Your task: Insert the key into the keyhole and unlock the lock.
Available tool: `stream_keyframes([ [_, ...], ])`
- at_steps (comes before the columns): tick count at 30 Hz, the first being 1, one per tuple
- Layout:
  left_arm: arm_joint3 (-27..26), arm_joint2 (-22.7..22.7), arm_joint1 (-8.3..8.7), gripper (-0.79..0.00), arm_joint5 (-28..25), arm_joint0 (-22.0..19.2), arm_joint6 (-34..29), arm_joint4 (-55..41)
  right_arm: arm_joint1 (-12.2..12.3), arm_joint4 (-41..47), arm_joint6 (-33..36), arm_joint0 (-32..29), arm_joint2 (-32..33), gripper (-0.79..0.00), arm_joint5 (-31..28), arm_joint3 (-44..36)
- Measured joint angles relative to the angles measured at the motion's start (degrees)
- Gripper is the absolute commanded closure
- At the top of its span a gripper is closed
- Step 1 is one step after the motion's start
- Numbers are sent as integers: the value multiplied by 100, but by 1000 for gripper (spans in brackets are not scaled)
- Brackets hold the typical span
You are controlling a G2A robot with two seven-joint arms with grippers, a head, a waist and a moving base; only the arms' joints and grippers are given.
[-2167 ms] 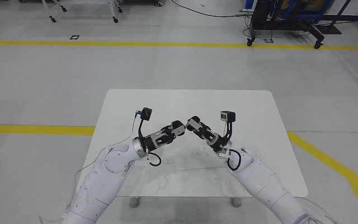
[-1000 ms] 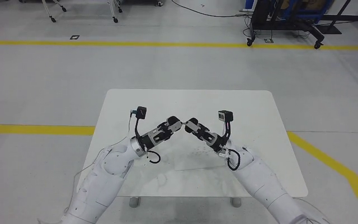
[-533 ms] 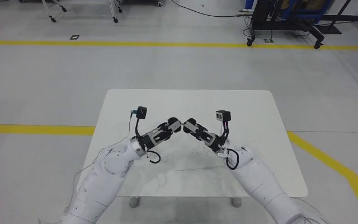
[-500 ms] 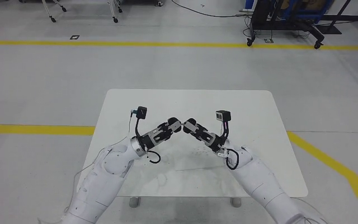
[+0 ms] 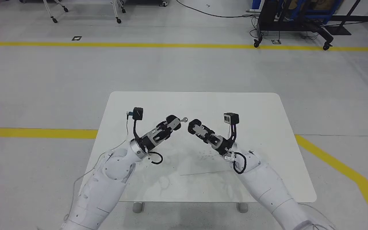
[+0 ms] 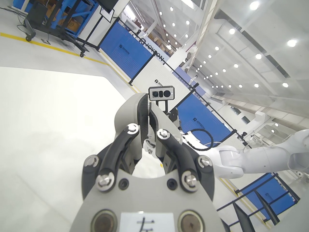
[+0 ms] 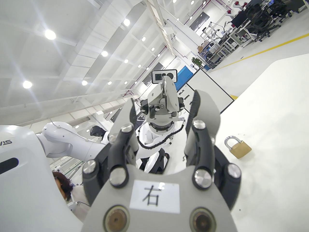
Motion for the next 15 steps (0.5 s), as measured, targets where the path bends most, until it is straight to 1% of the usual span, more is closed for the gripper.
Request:
stream_keyframes([
  [6,-6,3,0,0,8,-2,-11,17,0,0,0,0,0,-785,0,0],
  [9,-119,-6,18,0,104,9,-115,309,24,-142,82,28,36,-785,85,-26],
  [11,-203,-28,43,0,62,26,-230,641,82,-656,214,63,149,-785,190,-50],
  [13,-283,-35,70,0,-16,53,-375,1020,168,-1569,298,56,344,-785,345,-104],
  [15,-332,-17,97,0,-37,44,-581,1390,230,-2168,456,-37,437,-785,255,-277],
])
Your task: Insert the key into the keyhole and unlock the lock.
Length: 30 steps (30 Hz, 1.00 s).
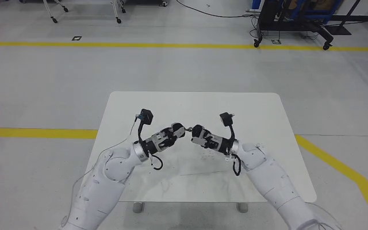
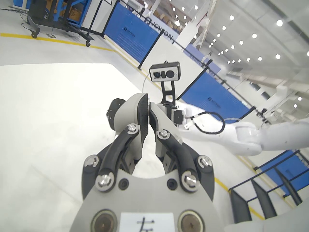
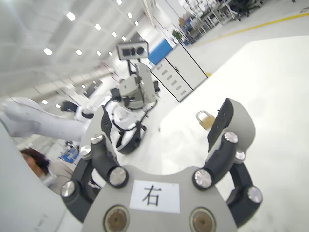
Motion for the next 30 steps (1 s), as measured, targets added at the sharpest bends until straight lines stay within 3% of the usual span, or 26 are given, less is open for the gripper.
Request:
stream_keyframes([
  [2,-22,45,11,0,-32,0,-142,151,60,-29,178,-71,79,-785,-161,-105],
  [3,-20,73,15,0,-82,-5,-222,120,96,118,304,-122,110,-699,-240,-157],
  [4,-10,87,20,0,-111,-17,-286,83,123,225,401,-149,135,-533,-261,-185],
  [7,19,104,40,0,-97,-64,-488,120,199,448,680,-208,189,-289,-257,-256],
  [9,13,116,48,0,-79,-71,-527,161,239,558,775,-239,228,-191,-239,-267],
  [14,-22,186,51,0,-114,-75,-470,216,290,704,855,-286,221,-142,-186,-310],
  [17,-18,243,50,0,-119,-83,-466,226,304,867,880,-294,171,-34,-191,-321],
  [19,-1,263,54,0,-141,-92,-490,157,310,1047,910,-295,116,-3,-219,-306],
  [30,-52,240,100,0,-145,-54,-491,155,344,1508,1020,-171,-40,0,-256,-121],
])
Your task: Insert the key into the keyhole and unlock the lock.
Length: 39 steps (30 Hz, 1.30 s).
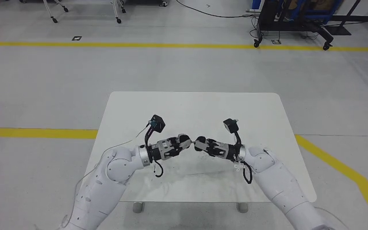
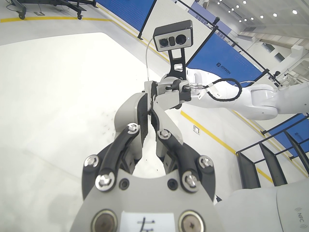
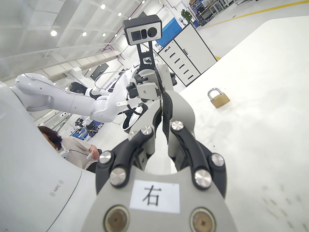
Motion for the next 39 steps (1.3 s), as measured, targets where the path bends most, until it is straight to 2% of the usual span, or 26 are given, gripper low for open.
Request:
stream_keyframes([
  [3,-13,-10,11,0,12,11,14,-8,13,38,7,5,-7,0,0,7],
  [4,-17,-12,14,-65,14,14,22,-9,17,45,17,4,-14,0,0,1],
  [5,-20,-13,17,-785,16,17,33,-10,21,50,30,1,-22,0,0,-6],
  [9,-17,-22,21,-785,101,19,124,-51,35,104,61,-10,-49,0,0,-29],
  [13,-24,-145,26,-785,246,6,472,124,72,88,45,-29,52,0,0,-65],
  [19,-25,-140,26,-785,241,7,418,113,200,97,-19,-272,520,0,0,-386],
  [24,-43,-142,27,-785,263,13,422,137,208,110,-19,-293,560,0,0,-401],
  [28,-482,-324,87,-785,732,182,340,684,208,109,-19,-293,559,0,0,-401],
  [31,-1040,-661,208,-785,1190,447,-162,1551,208,109,-19,-293,559,0,0,-401],
  [33,-1437,-860,292,-785,1565,614,-816,2231,208,109,-19,-293,559,0,0,-401],
  [36,-1937,-975,362,-785,2063,788,-1706,2925,208,109,-19,-293,559,0,0,-401],
  [39,-2106,-961,388,-785,2424,804,-2311,3346,208,109,-19,-293,559,0,0,-401],
])
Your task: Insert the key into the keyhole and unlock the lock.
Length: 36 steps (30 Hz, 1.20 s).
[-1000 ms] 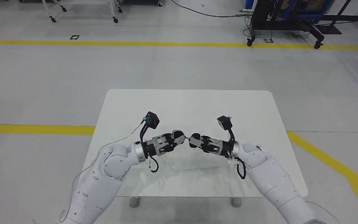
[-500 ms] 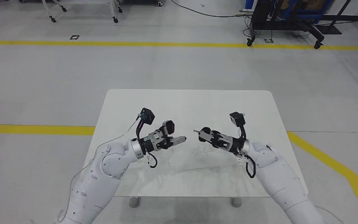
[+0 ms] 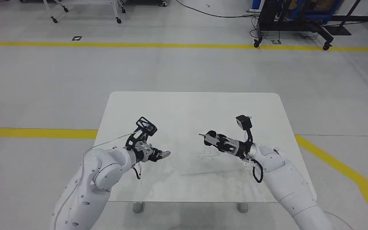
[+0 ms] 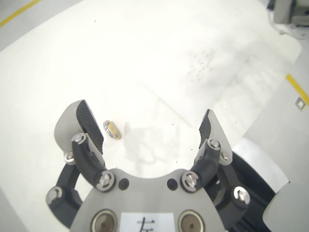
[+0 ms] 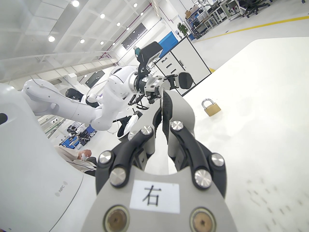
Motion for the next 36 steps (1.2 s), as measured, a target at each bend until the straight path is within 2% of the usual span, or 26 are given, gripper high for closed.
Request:
stream_keyframes([
  [4,376,194,-21,-779,228,-178,-125,322,0,0,0,0,0,0,0,0],
  [8,921,426,-69,-668,350,-453,-91,354,0,0,0,0,0,0,0,0],
  [11,1242,561,-102,-536,456,-619,-76,340,0,0,0,0,0,0,0,0],
  [12,1330,601,-112,-440,486,-670,-79,328,0,0,0,0,0,0,0,0],
  [13,1374,623,-119,-388,505,-701,-74,315,0,0,0,0,0,0,0,0],
  [15,1426,655,-127,-311,517,-743,-70,288,0,0,0,0,0,0,0,0],
  [17,1441,669,-127,-302,494,-757,-108,281,0,0,0,0,0,0,0,0],
  [19,1411,674,-121,-237,483,-760,-192,305,0,0,0,0,0,0,0,0],
  [21,1355,666,-114,-243,505,-738,-274,315,0,0,0,0,0,0,0,0],
  [23,1302,667,-106,-289,553,-723,-405,389,0,0,0,0,0,0,0,0],
  [29,1183,679,-97,-252,753,-646,-421,620,0,0,0,0,0,0,0,0],
  [31,1202,713,-102,-215,805,-645,-385,681,0,0,0,0,0,0,0,0],
  [32,1222,730,-107,-135,815,-649,-355,685,0,0,0,0,0,0,0,0],
  [33,1263,756,-114,-108,820,-661,-312,682,0,0,0,0,0,0,0,0],
  [34,1303,780,-119,0,810,-676,-287,675,0,0,0,0,0,0,0,0],
  [36,1430,867,-135,0,721,-738,-288,664,0,0,0,0,0,0,0,0],
])
